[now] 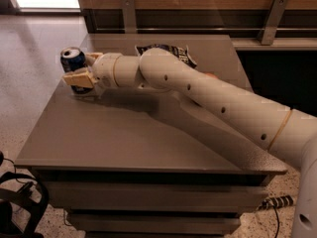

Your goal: Knock pepsi can over

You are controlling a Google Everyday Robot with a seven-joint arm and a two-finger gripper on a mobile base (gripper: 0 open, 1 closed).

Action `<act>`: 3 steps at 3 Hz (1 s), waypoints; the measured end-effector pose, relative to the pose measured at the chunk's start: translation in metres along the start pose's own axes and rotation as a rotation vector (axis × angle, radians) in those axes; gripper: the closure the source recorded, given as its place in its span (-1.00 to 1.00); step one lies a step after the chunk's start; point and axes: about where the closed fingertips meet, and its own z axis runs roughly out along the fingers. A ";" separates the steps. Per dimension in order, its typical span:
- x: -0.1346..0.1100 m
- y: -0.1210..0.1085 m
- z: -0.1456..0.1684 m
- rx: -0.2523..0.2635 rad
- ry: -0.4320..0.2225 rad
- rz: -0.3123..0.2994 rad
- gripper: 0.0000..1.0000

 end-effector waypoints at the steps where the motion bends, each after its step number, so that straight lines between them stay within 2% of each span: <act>1: -0.001 0.002 0.002 -0.004 -0.001 -0.001 0.28; 2: -0.001 0.004 0.004 -0.008 -0.002 -0.001 0.77; 3: -0.002 0.005 0.005 -0.011 -0.002 -0.001 1.00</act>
Offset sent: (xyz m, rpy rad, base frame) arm -0.0009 0.0023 0.0000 0.0006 -0.0002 0.0038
